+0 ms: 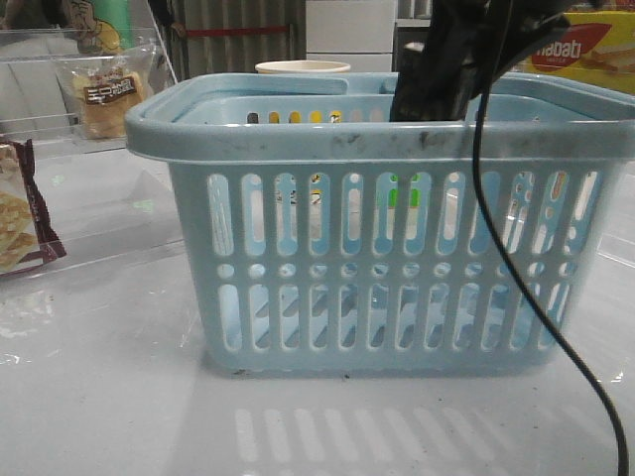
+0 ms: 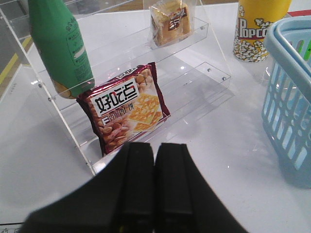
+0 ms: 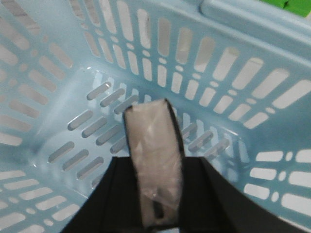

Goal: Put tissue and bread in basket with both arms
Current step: 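Lower the box into the blue basket and open the right gripper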

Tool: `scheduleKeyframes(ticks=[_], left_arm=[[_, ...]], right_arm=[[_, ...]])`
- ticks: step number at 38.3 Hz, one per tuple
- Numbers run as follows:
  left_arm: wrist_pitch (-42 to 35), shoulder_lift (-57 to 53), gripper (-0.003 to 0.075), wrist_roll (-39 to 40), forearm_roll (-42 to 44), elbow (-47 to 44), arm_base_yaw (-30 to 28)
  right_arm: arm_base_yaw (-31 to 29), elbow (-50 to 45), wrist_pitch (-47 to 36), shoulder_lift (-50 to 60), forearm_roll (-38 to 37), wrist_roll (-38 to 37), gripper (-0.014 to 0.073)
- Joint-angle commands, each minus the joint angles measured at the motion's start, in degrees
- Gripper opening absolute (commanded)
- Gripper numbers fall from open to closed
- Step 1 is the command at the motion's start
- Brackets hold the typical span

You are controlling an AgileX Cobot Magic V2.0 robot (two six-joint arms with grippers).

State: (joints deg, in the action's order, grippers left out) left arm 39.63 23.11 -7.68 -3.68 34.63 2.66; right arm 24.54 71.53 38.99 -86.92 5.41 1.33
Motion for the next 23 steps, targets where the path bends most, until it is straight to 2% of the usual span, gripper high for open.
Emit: scheduleKeyframes(ticks=[1, 5, 7, 15, 23], left_arm=[[-4.53, 0.89, 0.009, 0.25, -0.71, 1.52, 0.08], [-4.53, 0.89, 0.009, 0.25, -0.71, 1.52, 0.08], [-4.53, 0.89, 0.009, 0.25, -0.71, 1.52, 0.08], [-4.53, 0.89, 0.009, 0.25, -0.71, 1.52, 0.08], [-4.53, 0.89, 0.009, 0.25, -0.71, 1.52, 0.08]], right_arm=[[-0.04, 1.44, -4.67, -0.04, 0.77, 0.4, 0.0409], [-0.04, 1.56, -5.42, -1.1, 0.7, 0.4, 0.0556], [-0.04, 1.61, -5.6, -1.1, 0.7, 0.4, 0.0582], [0.04, 1.55, -5.17, 2.02, -1.28, 0.52, 0.057], [2.06, -3.32, -6.08, 12.56, -3.5, 1.28, 0.057]])
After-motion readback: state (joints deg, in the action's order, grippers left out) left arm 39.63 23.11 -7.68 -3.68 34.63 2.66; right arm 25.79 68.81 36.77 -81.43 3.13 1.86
